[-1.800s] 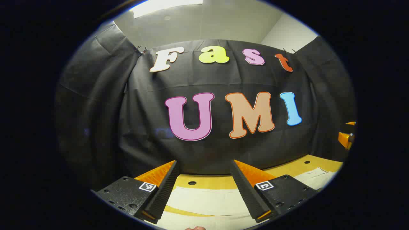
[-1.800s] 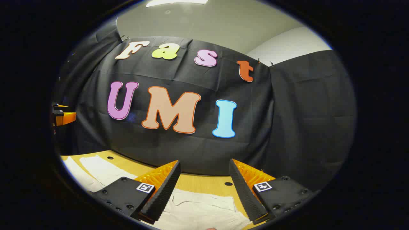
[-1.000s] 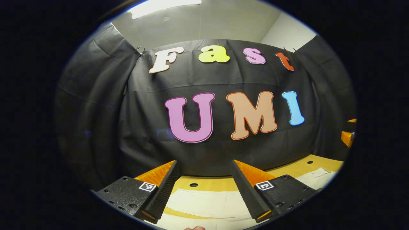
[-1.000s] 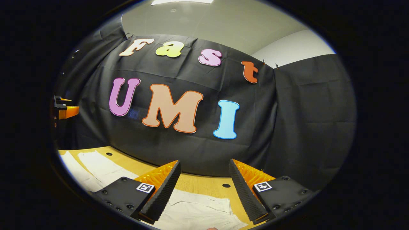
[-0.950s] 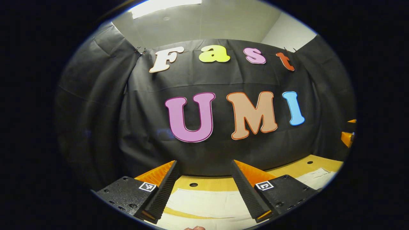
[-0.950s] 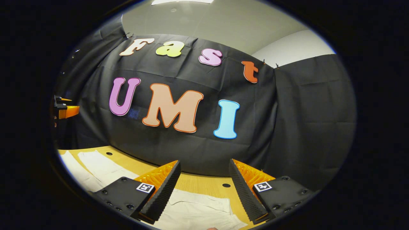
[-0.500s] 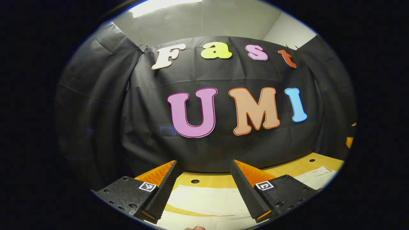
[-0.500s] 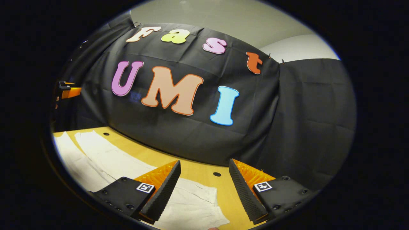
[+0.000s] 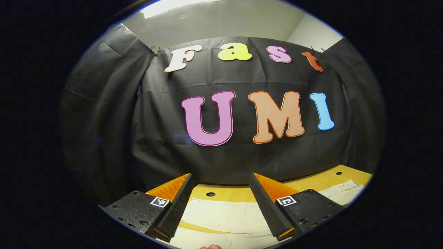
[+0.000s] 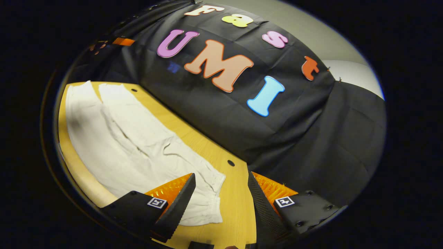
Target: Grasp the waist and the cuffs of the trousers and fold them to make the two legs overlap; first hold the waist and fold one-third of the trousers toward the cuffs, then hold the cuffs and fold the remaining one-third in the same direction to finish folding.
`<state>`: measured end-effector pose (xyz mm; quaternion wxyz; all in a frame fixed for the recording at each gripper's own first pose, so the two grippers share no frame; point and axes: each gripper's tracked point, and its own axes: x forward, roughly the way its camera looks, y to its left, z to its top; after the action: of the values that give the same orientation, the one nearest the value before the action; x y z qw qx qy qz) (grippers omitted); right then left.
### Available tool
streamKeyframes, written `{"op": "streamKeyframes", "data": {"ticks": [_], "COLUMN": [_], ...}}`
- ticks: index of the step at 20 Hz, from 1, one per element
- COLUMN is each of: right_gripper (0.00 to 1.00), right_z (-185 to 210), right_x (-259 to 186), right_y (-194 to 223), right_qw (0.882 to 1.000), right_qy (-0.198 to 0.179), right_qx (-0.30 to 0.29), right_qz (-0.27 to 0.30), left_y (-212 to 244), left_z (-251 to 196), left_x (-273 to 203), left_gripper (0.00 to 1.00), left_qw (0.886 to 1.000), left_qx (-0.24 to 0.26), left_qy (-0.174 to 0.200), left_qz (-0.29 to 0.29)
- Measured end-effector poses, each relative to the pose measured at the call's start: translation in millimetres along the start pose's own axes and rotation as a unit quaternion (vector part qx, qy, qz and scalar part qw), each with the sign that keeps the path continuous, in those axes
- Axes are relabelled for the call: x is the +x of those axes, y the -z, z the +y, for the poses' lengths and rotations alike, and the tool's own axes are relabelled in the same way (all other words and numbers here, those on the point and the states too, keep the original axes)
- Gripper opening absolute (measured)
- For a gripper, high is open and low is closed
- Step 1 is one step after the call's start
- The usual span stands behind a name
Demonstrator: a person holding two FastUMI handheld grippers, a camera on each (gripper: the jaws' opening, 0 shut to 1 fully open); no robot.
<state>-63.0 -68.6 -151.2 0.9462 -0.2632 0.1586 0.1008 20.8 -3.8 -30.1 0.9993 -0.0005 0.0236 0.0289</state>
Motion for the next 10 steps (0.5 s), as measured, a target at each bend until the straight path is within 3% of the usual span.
{"op": "streamKeyframes", "data": {"ticks": [5,8,10], "right_gripper": [0.98,0.98,0.98], "right_z": [41.2,66.1,80.6], "right_x": [-10.7,-15.2,-18.4], "right_y": [32.9,62.1,82.1], "right_qw": [0.993,0.978,0.970], "right_qy": [-0.066,-0.117,-0.144], "right_qx": [-0.092,-0.165,-0.184], "right_qz": [0.027,0.049,0.065], "left_y": [10.3,12.1,15.2], "left_z": [-1.6,0.5,2.4], "left_x": [1.2,2.3,1.9], "left_gripper": [0.96,0.96,0.96], "left_qw": [1.000,1.000,1.000], "left_qx": [0.001,0.008,0.014], "left_qy": [-0.005,-0.006,-0.008], "left_qz": [0.012,0.013,0.015]}}
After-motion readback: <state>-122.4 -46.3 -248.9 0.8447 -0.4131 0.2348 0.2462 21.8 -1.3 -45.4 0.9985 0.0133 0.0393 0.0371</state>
